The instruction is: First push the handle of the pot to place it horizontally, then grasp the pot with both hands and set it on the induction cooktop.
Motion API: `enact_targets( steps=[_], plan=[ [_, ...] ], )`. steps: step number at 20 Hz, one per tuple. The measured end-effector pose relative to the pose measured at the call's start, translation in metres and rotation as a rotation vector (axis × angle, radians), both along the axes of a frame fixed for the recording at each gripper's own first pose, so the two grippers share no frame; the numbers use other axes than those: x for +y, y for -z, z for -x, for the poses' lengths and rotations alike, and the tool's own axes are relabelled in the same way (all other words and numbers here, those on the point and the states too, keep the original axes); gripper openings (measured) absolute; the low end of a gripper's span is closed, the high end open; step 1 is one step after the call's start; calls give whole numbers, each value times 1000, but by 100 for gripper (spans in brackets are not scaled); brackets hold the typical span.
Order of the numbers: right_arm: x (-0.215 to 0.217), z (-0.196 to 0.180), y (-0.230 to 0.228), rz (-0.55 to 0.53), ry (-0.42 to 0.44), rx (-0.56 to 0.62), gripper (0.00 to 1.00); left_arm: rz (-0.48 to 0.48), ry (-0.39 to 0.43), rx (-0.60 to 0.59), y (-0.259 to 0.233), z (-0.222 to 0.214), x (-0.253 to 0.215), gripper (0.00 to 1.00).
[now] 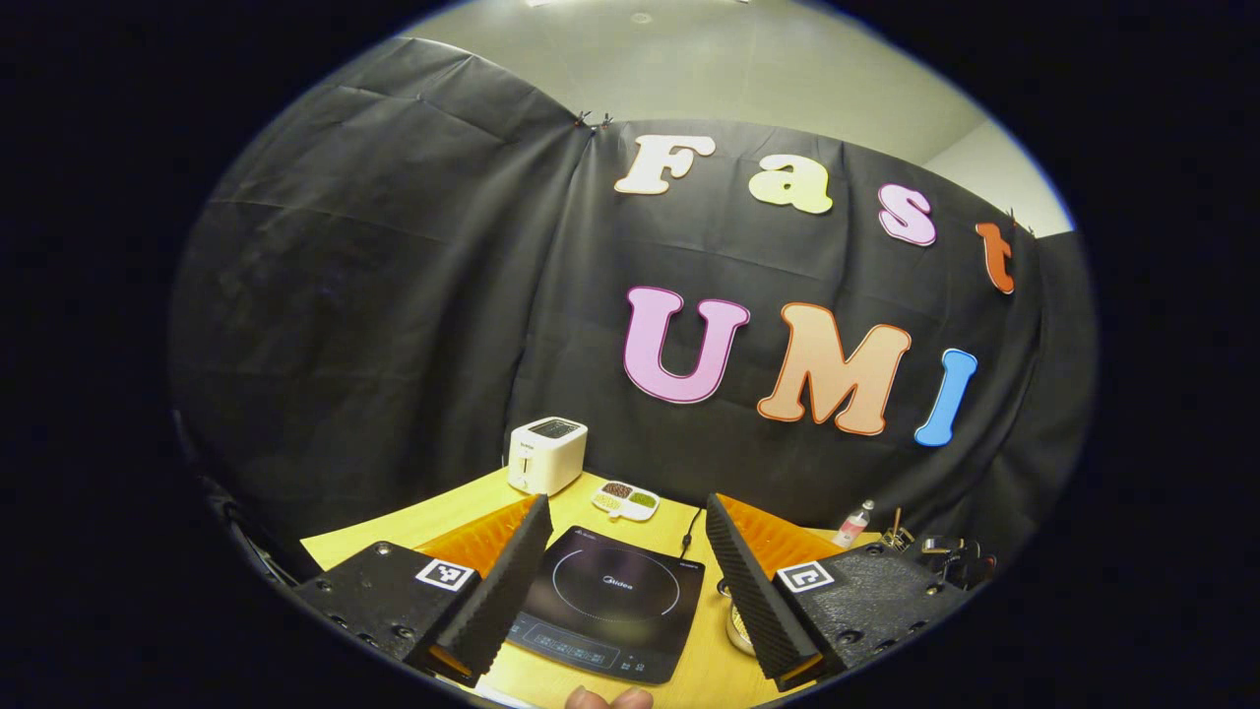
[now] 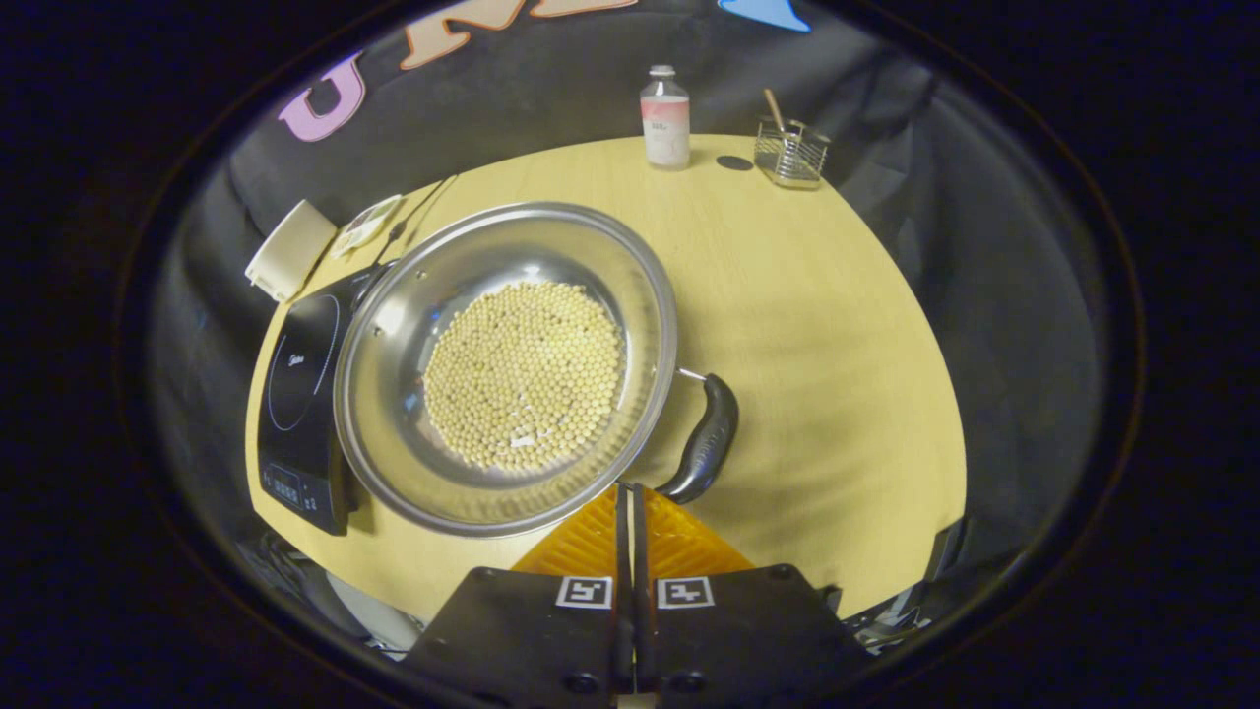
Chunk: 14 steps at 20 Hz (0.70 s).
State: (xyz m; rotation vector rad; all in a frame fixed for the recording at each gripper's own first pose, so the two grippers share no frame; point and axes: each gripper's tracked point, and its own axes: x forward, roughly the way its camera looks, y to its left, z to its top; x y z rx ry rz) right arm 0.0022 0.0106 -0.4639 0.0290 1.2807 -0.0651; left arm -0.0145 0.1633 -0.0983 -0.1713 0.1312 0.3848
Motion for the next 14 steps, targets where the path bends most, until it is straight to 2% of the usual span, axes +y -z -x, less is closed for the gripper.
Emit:
enact_targets(
  steps=[2,3,4,5,7,8,10,12,13,14],
  plan=[
    [-6,-10,1,-8,4,-8,3,-8,-11,4,1,-2,-6,92],
    [-8,-14,3,-18,12,-14,0,-12,-17,8,2,-3,-9,92],
    [-10,-19,4,-30,16,-20,3,-16,-21,13,2,-3,-13,92],
    [-12,-23,5,-43,19,-26,0,-21,-25,19,4,-4,-15,92],
    [-16,-29,6,-65,25,-40,3,-32,-27,29,2,-5,-24,92],
    [-18,-34,6,-73,24,-47,0,-41,-24,31,1,-7,-29,96],
    [-22,-43,8,-85,17,-62,3,-59,-6,41,0,-14,-38,96],
    [-25,-51,9,-99,32,-76,0,-65,21,62,2,-20,-50,96],
    [-26,-53,9,-108,43,-82,3,-68,34,76,4,-23,-55,96],
    [-26,-55,9,-115,49,-89,0,-70,46,87,5,-25,-60,100]
  ],
)
